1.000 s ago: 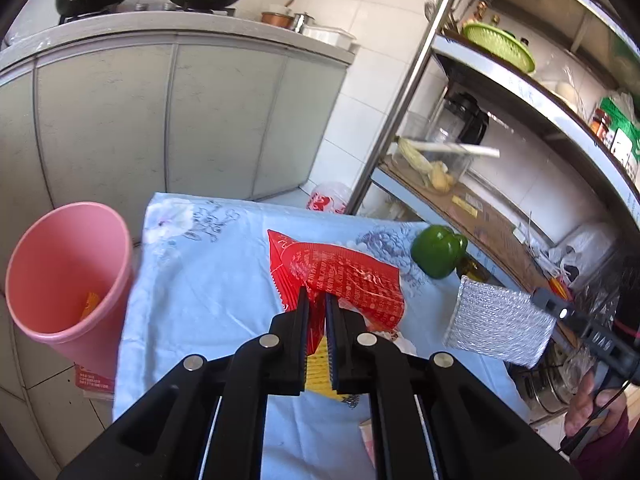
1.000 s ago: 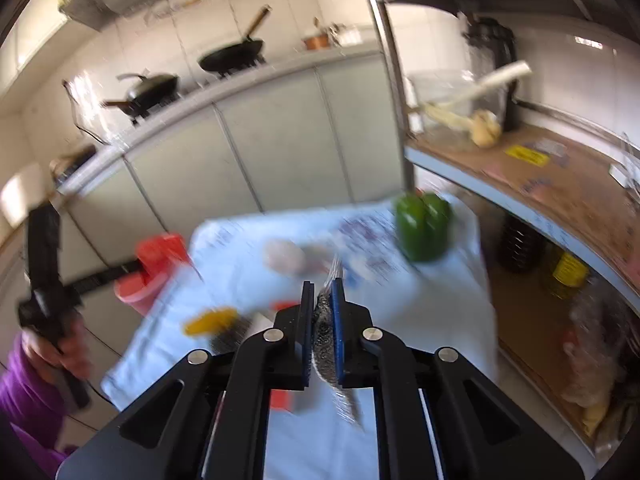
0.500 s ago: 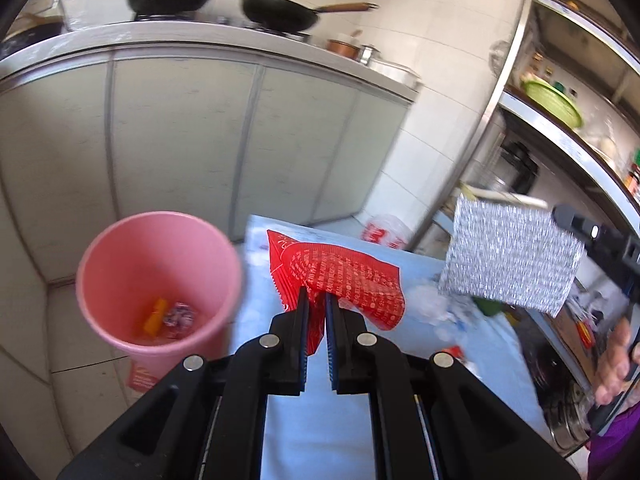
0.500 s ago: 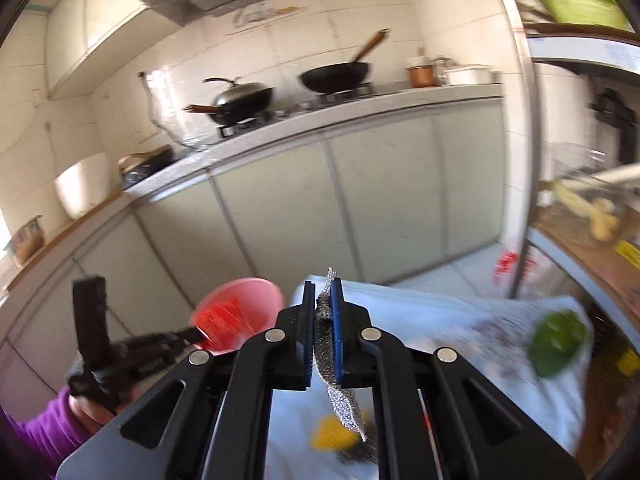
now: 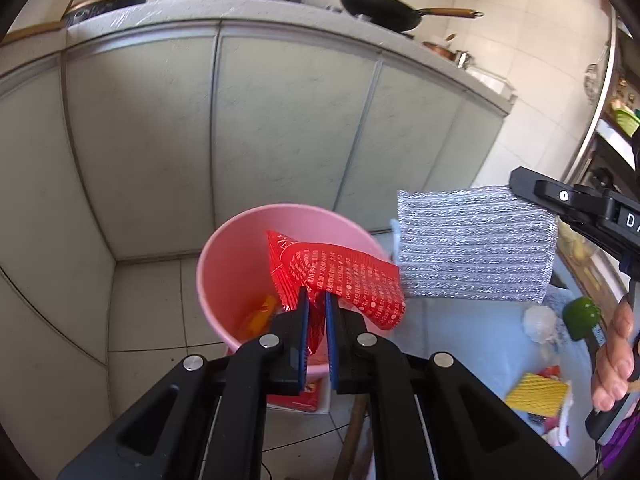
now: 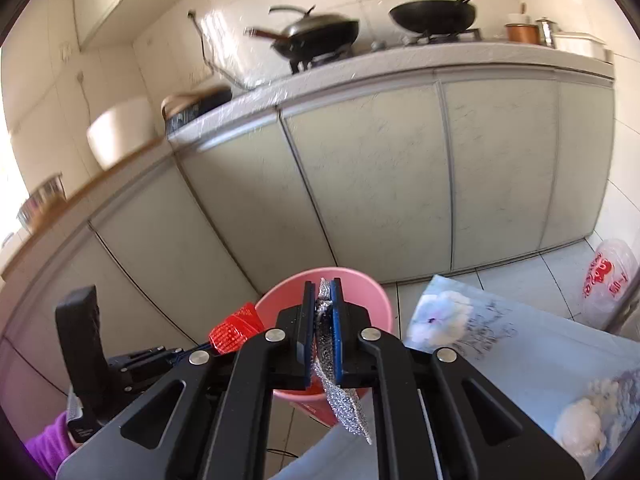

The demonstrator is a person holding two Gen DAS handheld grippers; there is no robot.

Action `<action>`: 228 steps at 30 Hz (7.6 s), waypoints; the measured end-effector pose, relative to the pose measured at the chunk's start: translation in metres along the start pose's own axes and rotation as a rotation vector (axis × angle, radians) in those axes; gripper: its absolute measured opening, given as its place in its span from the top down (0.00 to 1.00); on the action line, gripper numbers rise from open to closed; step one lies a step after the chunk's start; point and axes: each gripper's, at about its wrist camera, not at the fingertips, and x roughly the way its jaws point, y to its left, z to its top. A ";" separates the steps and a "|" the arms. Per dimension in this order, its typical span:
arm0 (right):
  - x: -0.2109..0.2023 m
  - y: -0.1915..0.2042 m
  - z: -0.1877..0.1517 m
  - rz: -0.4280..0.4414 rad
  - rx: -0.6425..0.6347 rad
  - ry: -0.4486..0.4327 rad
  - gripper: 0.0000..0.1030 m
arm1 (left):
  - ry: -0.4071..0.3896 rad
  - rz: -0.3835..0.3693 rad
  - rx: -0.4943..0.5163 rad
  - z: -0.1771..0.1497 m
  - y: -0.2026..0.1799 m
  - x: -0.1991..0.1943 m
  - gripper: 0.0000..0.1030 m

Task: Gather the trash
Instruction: 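Carry the red net and silver scrubber to the pink bin and release both, then move both tools back to the table toward the yellow net and steel wool, then grasp the yellow foam net with the left tool while the right tool grasps the white foam strip, then carry the yellow net and white foam strip over the pink bin and open both tools, then grasp the steel wool ball with the left tool while the right tool grasps the red-white medicine box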

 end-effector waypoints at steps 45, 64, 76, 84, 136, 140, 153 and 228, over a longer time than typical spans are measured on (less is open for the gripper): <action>-0.209 -0.071 -0.117 -0.416 0.044 -0.051 0.69 | 0.096 -0.315 0.185 -0.050 -0.144 -0.031 0.78; -0.238 -0.133 -0.223 -0.345 0.335 0.039 0.70 | 0.253 -0.375 0.455 -0.116 -0.265 -0.002 0.71; -0.212 -0.130 -0.228 -0.313 0.340 0.096 0.70 | 0.222 -0.326 0.387 -0.104 -0.231 0.018 0.96; -0.188 -0.127 -0.228 -0.328 0.352 0.143 0.70 | 0.138 -0.339 0.291 -0.084 -0.188 -0.009 0.96; -0.146 -0.081 -0.119 -0.210 0.145 0.030 0.90 | -0.077 -0.286 0.111 -0.025 -0.102 -0.052 0.96; -0.098 -0.058 -0.087 -0.133 0.088 0.047 0.90 | -0.101 -0.214 0.068 -0.009 -0.072 -0.047 0.97; 0.052 -0.009 -0.045 -0.016 0.008 0.141 0.89 | -0.020 -0.081 -0.023 0.003 -0.012 0.013 0.96; -0.161 -0.159 -0.222 -0.345 0.367 0.252 0.57 | 0.299 -0.347 0.232 -0.116 -0.227 0.034 0.90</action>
